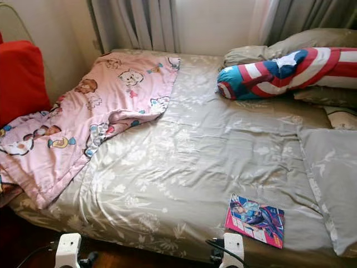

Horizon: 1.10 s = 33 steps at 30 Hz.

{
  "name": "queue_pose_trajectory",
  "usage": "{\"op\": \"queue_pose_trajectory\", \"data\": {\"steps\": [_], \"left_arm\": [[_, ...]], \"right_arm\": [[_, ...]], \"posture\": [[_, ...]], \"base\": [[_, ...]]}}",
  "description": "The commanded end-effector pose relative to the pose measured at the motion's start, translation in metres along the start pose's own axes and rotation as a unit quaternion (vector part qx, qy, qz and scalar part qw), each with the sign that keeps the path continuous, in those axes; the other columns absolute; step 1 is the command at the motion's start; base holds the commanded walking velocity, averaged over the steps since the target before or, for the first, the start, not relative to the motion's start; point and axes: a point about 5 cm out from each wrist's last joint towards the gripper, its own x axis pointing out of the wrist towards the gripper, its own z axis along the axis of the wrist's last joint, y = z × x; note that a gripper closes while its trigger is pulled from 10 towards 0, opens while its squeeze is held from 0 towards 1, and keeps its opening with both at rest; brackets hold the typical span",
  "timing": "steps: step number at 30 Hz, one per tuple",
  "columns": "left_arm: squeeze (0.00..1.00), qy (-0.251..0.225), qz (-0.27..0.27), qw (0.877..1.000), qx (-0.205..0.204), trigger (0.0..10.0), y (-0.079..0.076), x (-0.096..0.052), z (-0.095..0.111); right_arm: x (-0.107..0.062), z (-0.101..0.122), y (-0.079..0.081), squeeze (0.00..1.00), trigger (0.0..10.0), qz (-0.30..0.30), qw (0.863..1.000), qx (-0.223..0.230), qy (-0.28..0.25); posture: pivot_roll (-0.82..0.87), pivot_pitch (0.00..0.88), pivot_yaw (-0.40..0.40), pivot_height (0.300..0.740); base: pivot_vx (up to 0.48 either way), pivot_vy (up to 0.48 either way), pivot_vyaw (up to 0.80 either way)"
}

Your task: Clean up the room

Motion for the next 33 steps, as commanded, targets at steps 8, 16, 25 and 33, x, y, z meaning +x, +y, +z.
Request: {"op": "queue_pose_trajectory", "data": {"steps": [8,16,25,33], "left_arm": [[0.00,0.011,0.005,1.000,0.001,10.0,0.0028,-0.0020,-0.0063],[0.00,0.010,0.005,1.000,0.001,10.0,0.0020,-0.0015,-0.0052],[0.00,0.010,0.007,1.000,0.000,10.0,0.0019,-0.0012,-0.0045],[0.00,0.011,0.007,1.000,-0.001,10.0,0.0017,-0.0010,-0.0042]], "right_arm": [[0.0006,0.0008,0.0036,0.00,10.0,0.005,1.000,-0.009,-0.001],[0.0017,0.0035,0.0045,0.00,10.0,0.002,1.000,0.001,-0.003],[0.0018,0.0046,0.0051,0.00,10.0,0.004,1.000,0.009,-0.008],[0.0020,0.0050,0.0043,0.00,10.0,0.004,1.000,0.009,-0.005]], "posture": [[0.01,0.073,0.031,0.740],[0.01,0.072,0.030,0.740],[0.02,0.074,0.031,0.740],[0.02,0.074,0.030,0.740]], "base": [[0.000,0.165,0.21],[0.000,0.133,0.39],[0.000,0.104,0.00],[0.000,0.020,0.00]]}}
